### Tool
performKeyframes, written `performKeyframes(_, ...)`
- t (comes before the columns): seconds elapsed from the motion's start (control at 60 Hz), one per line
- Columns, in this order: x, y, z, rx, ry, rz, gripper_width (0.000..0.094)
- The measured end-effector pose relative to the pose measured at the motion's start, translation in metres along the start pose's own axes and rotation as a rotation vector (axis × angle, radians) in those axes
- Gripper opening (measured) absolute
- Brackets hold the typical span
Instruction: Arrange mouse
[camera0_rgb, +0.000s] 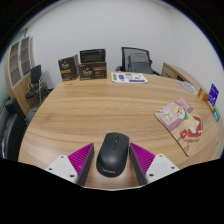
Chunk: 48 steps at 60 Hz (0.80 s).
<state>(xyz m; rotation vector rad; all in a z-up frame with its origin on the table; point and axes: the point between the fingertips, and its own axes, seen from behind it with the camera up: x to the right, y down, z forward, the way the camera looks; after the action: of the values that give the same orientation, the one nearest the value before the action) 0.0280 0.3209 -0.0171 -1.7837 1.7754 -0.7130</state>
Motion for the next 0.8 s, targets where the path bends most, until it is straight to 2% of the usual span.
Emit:
performKeyframes(0.067,0.001,-0.002,0.002,0.003,-0.001,-0.009,0.0639)
performKeyframes(0.1,0.0,-0.003,0.003,0.006,-0.001,-0.009,0.0566)
performKeyframes(0.4,-0.003,-0.002,0.004,-0.027,-0.04,-0.011,0.0396)
performKeyframes(0.7,-0.003,-0.005,-0.004,-0.033,-0.046,-0.032,0.0318)
performKeyframes(0.8,0.002,-0.027,-0.023,0.0,-0.034,-0.035,0.032)
